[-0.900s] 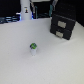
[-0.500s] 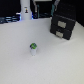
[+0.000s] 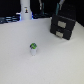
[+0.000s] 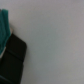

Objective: Open the kcup holder, insert the kcup into the holder, and close the kcup holder

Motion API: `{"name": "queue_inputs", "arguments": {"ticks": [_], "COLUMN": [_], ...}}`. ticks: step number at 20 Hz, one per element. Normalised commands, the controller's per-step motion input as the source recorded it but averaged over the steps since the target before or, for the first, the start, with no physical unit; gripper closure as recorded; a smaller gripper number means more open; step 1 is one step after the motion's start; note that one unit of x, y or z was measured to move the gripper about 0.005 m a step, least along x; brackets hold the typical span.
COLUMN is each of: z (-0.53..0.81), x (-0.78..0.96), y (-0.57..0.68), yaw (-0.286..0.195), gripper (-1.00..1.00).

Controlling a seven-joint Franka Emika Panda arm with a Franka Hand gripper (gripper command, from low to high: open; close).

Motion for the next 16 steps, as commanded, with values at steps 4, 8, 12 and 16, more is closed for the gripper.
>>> {"name": "queue_inputs", "arguments": {"ticks": [4, 8, 12, 16], "z": [-0.03, -0.07, -0.12, -0.19], "x": [-0.16, -0.12, -0.12, -0.12], "y": [0.66, 0.67, 0.66, 0.63], "yaw": [-0.187, -0.183, -0.178, -0.170], "gripper": [-1.00, -1.00, -1.00, -1.00]}}
